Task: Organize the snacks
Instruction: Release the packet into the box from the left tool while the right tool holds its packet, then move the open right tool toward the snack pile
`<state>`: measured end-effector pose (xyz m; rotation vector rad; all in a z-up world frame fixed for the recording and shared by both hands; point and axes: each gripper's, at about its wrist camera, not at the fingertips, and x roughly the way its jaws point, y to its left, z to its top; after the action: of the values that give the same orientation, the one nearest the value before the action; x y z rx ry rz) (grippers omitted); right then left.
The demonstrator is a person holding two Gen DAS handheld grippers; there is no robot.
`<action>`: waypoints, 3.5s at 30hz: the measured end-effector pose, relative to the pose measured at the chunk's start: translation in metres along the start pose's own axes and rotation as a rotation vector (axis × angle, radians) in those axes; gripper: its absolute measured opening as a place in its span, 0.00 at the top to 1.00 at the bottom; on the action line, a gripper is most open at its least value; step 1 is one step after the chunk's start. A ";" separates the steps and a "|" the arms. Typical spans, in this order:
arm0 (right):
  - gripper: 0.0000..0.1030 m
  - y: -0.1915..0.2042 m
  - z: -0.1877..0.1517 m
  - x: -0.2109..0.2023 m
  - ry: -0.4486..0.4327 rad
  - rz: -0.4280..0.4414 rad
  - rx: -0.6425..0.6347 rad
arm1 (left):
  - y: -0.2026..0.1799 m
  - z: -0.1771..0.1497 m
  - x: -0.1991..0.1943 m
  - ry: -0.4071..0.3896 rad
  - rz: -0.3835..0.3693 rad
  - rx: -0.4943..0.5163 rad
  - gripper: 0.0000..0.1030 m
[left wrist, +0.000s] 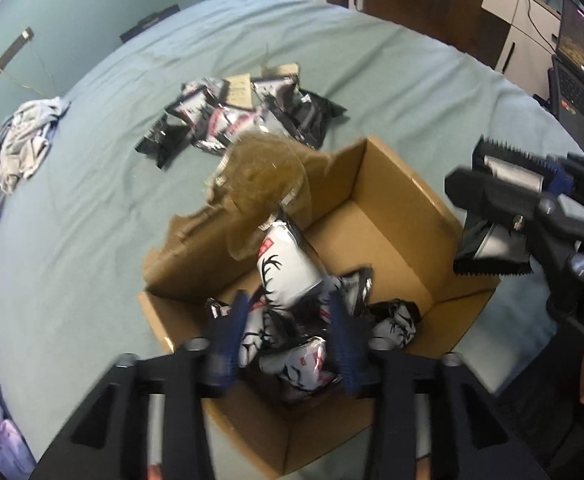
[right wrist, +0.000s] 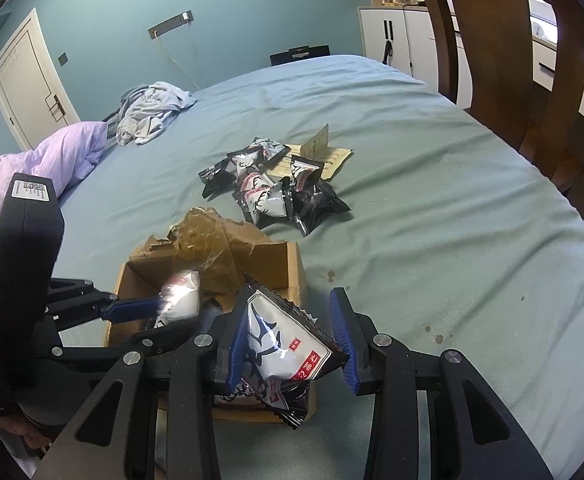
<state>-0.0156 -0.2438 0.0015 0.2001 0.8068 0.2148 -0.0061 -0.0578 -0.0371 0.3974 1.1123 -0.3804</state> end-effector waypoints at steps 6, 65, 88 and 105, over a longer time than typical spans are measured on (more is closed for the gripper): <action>0.64 0.006 -0.003 0.000 0.016 0.000 -0.028 | 0.021 0.005 -0.031 -0.135 0.046 -0.097 0.26; 0.24 -0.037 0.029 -0.018 0.014 -0.194 -0.003 | 0.078 0.012 -0.048 -0.200 0.138 -0.356 0.18; 0.24 -0.043 0.037 -0.004 0.041 -0.186 0.003 | 0.070 0.016 -0.044 -0.185 0.148 -0.325 0.18; 0.24 -0.066 0.066 0.050 0.103 -0.128 0.092 | 0.077 0.022 -0.033 -0.160 0.131 -0.344 0.18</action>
<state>0.0744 -0.3005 -0.0056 0.2246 0.9291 0.0678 0.0353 0.0016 0.0107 0.1320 0.9671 -0.0990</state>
